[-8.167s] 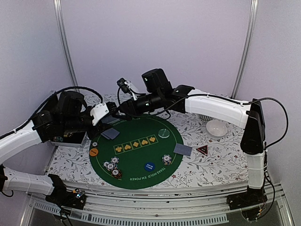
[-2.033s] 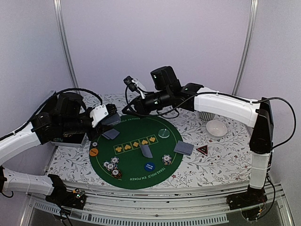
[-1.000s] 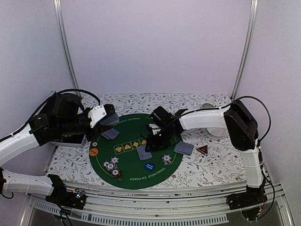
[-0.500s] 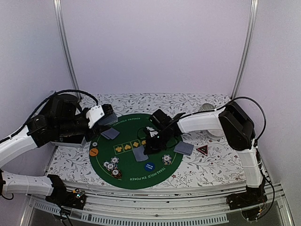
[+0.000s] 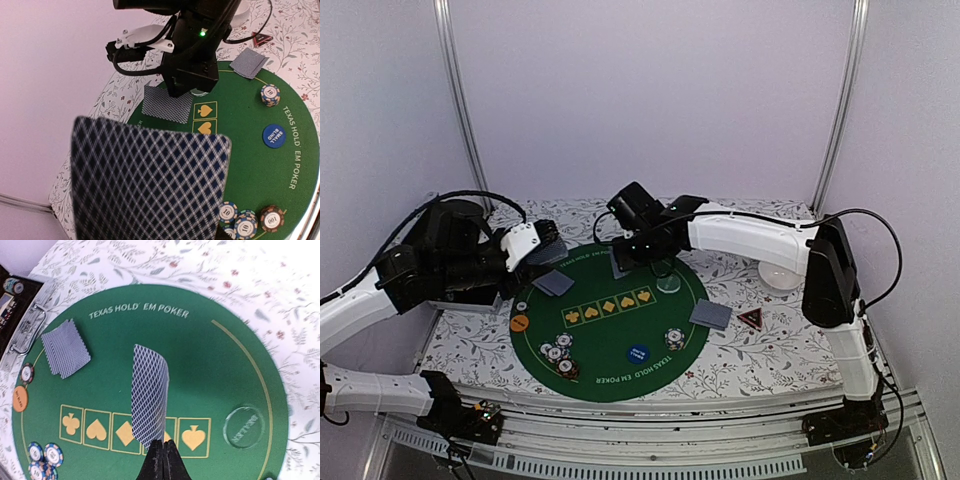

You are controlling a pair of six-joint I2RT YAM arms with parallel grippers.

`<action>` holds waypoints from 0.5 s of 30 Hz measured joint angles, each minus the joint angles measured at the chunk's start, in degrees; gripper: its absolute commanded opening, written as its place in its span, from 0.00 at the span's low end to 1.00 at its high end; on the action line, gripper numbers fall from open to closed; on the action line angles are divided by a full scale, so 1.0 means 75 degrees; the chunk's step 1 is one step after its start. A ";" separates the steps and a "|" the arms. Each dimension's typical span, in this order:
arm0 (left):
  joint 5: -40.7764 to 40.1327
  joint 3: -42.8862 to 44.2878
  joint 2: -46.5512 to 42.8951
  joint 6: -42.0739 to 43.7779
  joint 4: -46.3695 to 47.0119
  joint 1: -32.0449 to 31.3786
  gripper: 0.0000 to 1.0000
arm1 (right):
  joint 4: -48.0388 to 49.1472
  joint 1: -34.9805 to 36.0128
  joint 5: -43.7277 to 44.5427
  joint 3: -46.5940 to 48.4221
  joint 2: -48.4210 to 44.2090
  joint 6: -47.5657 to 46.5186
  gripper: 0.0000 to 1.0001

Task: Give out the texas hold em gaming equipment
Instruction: Flop the poker card in the community card area.

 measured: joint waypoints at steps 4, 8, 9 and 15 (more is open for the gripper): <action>-0.0277 0.0000 -0.0015 -0.0006 0.0000 0.0000 0.37 | -0.0635 0.0475 0.1897 0.0979 0.0393 -0.0519 0.02; -0.0554 0.0000 -0.0023 -0.0012 -0.0003 0.0003 0.37 | -0.1035 0.0912 0.3404 0.1378 0.1163 -0.1052 0.02; -0.0589 0.0000 -0.0029 -0.0012 -0.0003 0.0003 0.37 | -0.1151 0.1017 0.3698 0.1376 0.1338 -0.1224 0.02; -0.0863 0.0000 -0.0102 -0.0009 -0.0003 0.0009 0.37 | -0.1475 0.1530 0.4648 0.1370 0.2002 -0.2256 0.02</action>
